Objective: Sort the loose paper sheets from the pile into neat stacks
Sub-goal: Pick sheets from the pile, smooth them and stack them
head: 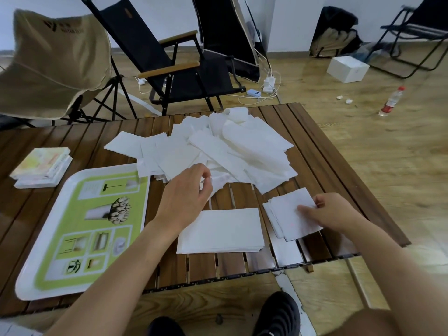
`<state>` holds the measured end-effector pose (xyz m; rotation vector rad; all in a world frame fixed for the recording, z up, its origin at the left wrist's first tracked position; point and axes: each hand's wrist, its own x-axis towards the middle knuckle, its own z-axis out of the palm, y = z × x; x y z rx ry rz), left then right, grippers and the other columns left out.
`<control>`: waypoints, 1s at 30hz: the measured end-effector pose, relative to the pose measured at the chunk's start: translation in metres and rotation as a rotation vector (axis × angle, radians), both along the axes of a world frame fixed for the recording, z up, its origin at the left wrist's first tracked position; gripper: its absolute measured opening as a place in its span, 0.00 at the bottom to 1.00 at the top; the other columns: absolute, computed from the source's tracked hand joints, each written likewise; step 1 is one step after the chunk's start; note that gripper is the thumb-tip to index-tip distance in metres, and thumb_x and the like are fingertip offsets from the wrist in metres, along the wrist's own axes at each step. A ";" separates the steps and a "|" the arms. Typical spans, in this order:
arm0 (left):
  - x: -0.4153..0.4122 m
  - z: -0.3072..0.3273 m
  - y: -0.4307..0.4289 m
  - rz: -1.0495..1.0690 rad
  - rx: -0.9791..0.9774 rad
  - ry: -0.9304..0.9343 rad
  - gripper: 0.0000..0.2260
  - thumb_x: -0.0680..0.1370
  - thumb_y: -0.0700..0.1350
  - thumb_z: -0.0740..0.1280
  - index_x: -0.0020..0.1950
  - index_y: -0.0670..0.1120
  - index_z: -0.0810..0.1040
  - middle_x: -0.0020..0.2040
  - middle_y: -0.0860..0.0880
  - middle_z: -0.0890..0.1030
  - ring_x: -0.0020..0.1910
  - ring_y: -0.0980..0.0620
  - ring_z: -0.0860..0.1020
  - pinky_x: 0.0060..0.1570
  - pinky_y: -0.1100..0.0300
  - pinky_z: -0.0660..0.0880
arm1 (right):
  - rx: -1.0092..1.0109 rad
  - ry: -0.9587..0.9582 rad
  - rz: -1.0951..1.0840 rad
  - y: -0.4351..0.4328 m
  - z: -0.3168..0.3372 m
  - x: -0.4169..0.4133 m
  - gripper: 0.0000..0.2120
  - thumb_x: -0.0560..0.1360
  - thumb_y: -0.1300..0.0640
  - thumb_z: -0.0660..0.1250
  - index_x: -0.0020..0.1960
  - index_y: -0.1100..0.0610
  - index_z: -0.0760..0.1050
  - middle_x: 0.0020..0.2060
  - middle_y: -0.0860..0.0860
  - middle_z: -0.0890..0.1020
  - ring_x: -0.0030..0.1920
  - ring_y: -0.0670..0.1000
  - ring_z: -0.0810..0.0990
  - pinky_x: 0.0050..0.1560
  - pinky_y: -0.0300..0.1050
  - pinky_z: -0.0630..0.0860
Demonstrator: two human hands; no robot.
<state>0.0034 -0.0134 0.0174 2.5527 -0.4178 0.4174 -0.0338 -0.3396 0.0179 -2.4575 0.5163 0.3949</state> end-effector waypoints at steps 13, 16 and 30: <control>-0.023 0.029 0.009 -0.184 -0.437 0.371 0.03 0.84 0.42 0.65 0.53 0.49 0.77 0.37 0.50 0.83 0.36 0.54 0.81 0.43 0.63 0.78 | 0.419 -0.131 0.369 0.089 0.031 -0.001 0.35 0.71 0.38 0.74 0.73 0.47 0.67 0.63 0.39 0.79 0.47 0.40 0.80 0.41 0.36 0.79; -0.024 0.026 0.005 -0.170 -0.510 0.384 0.03 0.84 0.41 0.65 0.54 0.49 0.78 0.38 0.49 0.83 0.35 0.52 0.81 0.44 0.54 0.82 | 0.359 -0.110 0.463 0.101 0.023 -0.001 0.46 0.65 0.31 0.75 0.76 0.45 0.61 0.68 0.41 0.76 0.61 0.41 0.78 0.57 0.42 0.79; -0.026 0.019 0.001 -0.112 -0.320 0.389 0.06 0.83 0.45 0.65 0.55 0.55 0.80 0.41 0.55 0.82 0.38 0.56 0.80 0.42 0.58 0.81 | 0.214 -0.329 0.449 0.100 0.027 -0.006 0.14 0.82 0.52 0.64 0.42 0.59 0.77 0.29 0.49 0.77 0.27 0.43 0.70 0.30 0.38 0.66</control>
